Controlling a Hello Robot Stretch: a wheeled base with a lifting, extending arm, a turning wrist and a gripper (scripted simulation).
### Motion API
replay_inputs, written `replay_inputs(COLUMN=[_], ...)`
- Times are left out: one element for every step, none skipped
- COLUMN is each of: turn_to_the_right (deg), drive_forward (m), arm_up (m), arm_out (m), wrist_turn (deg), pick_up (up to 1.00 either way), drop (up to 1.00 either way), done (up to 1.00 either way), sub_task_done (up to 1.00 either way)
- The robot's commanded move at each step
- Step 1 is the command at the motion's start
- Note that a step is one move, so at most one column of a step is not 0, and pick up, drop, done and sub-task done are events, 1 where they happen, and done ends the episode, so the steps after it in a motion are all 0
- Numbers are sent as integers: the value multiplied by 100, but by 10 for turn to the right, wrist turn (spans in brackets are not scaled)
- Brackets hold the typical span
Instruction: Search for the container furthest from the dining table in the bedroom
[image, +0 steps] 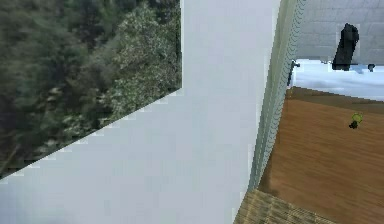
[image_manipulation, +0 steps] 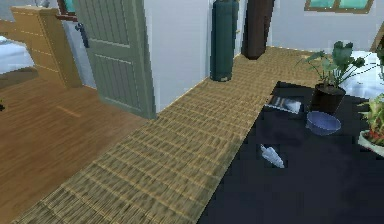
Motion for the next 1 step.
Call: replay_inputs(turn_to_the_right=[150], drive_forward=[0], arm_up=[0], arm_out=[0], wrist_turn=[0], pick_up=[0], drop=[0], done=[0], sub_task_done=[0])
